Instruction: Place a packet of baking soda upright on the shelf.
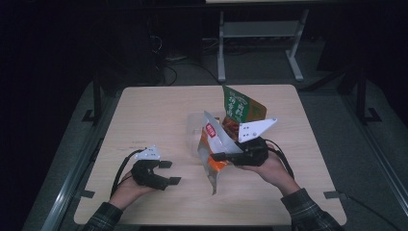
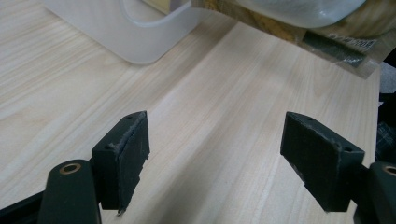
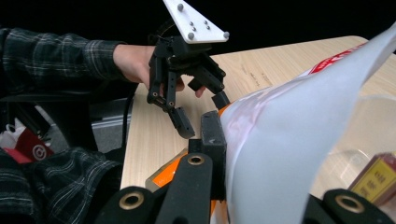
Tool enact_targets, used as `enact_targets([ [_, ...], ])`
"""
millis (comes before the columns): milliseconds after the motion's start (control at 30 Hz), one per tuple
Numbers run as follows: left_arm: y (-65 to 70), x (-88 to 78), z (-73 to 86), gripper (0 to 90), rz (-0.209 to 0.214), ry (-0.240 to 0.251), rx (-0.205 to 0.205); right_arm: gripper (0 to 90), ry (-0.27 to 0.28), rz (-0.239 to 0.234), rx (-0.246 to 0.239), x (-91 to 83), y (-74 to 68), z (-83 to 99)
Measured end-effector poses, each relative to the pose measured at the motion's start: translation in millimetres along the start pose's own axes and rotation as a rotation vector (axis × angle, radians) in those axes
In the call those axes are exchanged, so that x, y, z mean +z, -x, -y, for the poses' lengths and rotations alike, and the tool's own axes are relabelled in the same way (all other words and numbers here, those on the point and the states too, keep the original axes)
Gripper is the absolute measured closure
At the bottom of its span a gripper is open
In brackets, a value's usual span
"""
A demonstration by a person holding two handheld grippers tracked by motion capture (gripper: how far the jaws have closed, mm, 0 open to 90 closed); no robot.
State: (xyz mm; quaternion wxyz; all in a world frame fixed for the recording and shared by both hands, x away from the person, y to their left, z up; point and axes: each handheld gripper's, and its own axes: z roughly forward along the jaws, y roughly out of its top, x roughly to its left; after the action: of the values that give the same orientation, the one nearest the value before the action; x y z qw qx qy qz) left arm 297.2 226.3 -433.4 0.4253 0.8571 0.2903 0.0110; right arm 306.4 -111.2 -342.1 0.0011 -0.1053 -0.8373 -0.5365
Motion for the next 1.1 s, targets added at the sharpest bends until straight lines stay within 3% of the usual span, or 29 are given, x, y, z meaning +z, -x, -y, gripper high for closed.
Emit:
enact_targets([
  [200,-4.1,-0.9,0.2,23.1,-0.008,0.004,0.007,90.0,0.004,0.012,-0.025,1.1,5.6,-13.2],
  [500,-5.3,-0.9,0.7,23.1,-0.012,0.000,0.004,90.0,-0.004,0.048,-0.031,5.8,27.5,-30.1],
  [867,-6.9,0.3,0.7,23.1,-0.011,-0.002,0.004,90.0,-0.014,0.086,0.018,10.1,70.2,-44.4],
  [1100,-6.3,1.3,0.6,23.1,-0.011,-0.012,0.004,90.0,-0.038,0.095,0.039,16.6,86.8,-48.7],
])
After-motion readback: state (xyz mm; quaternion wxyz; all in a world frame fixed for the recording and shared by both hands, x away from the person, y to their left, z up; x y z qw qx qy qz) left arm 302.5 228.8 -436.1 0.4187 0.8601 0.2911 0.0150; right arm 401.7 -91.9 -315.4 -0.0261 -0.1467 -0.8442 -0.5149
